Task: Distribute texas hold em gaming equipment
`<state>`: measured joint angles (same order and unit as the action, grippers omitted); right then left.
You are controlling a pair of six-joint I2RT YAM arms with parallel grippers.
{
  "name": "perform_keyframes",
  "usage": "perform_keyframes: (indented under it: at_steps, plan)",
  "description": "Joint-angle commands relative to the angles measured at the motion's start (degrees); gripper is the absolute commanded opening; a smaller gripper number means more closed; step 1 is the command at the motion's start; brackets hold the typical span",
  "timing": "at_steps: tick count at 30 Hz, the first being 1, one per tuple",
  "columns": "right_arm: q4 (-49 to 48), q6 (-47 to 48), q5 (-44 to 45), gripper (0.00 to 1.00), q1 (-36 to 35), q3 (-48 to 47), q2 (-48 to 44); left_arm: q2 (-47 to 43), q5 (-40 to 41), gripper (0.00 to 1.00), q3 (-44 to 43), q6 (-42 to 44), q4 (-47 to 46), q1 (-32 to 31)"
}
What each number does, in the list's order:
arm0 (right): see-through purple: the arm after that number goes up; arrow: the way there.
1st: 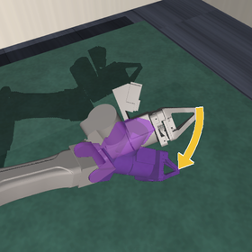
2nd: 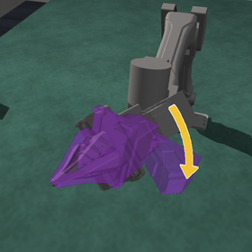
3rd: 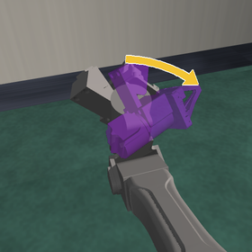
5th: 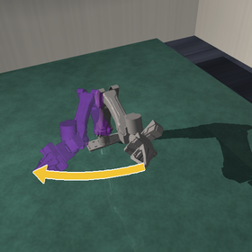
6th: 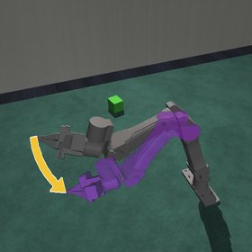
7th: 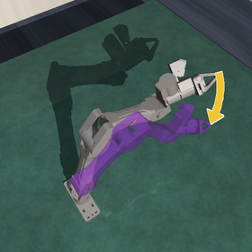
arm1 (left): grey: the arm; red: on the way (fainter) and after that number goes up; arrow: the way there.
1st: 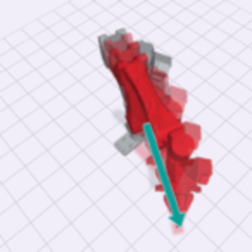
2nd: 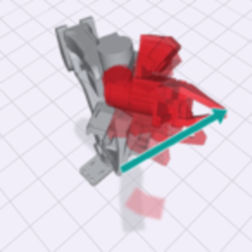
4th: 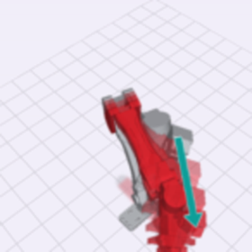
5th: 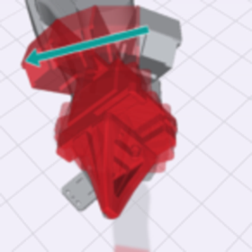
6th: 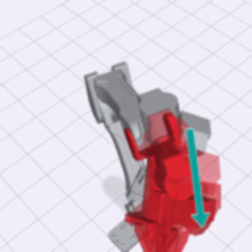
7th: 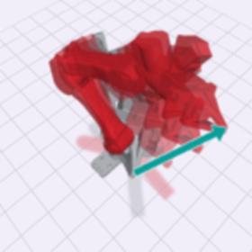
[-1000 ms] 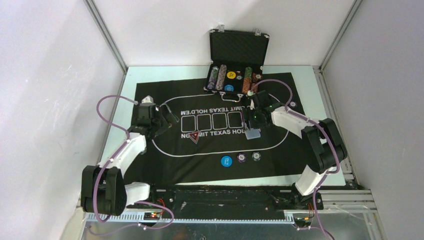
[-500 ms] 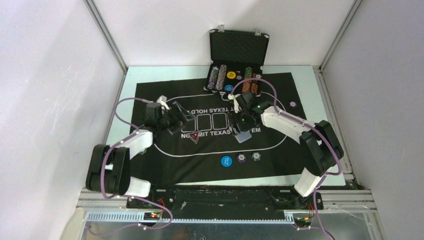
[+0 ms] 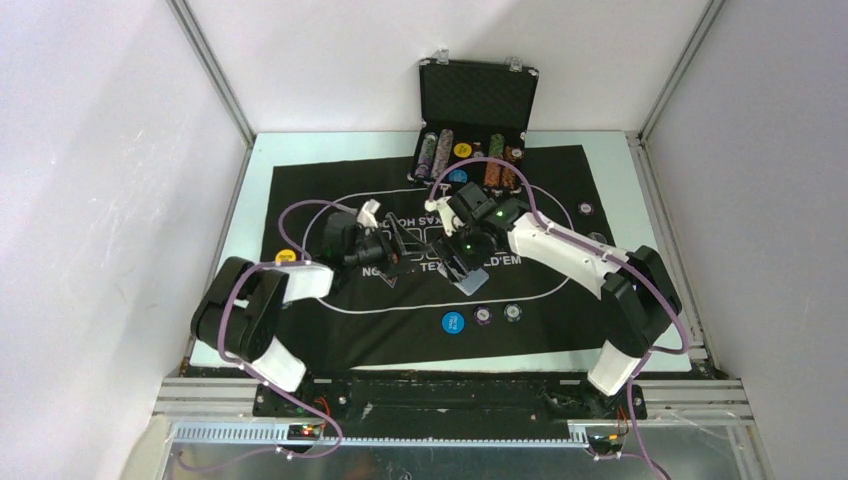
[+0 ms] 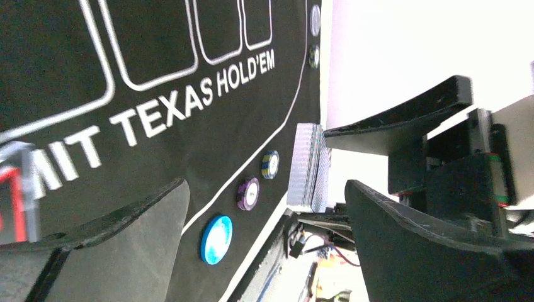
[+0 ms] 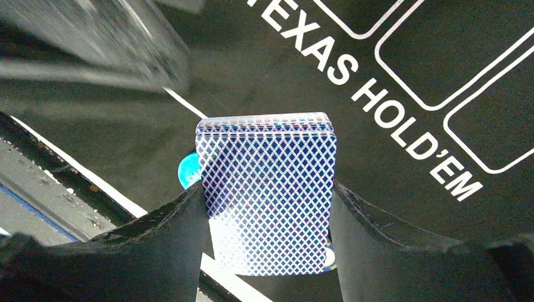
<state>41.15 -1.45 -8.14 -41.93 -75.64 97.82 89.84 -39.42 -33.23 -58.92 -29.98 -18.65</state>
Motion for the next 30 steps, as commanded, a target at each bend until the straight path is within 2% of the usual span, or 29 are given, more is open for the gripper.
perform_keyframes:
  at_steps: [1, 13, 19, 26, 30]
  plan:
    - [1.0, 1.3, -1.8, 0.00, -0.4, -3.5, -1.2, 2.9, -4.0, 1.00, -1.5, -3.6, -6.1, -3.5]
    - [0.6, 1.3, -2.4, 0.00, -1.4, -3.9, -1.8, 6.4, -6.0, 1.00, -2.1, -6.5, -11.3, -9.0]
    - [-0.4, 1.3, -3.1, 0.00, -1.8, -4.0, -2.2, 8.7, -6.4, 0.99, -2.0, -8.7, -14.1, -9.7]
    - [-1.8, 1.3, -3.3, 0.00, -2.6, -4.4, -2.4, 10.6, -7.4, 0.91, -1.8, -13.6, -20.9, -10.7]
    - [-2.4, 1.3, -3.7, 0.00, -2.8, -4.6, -2.5, 11.8, -7.8, 0.81, -1.3, -16.5, -25.1, -11.0]
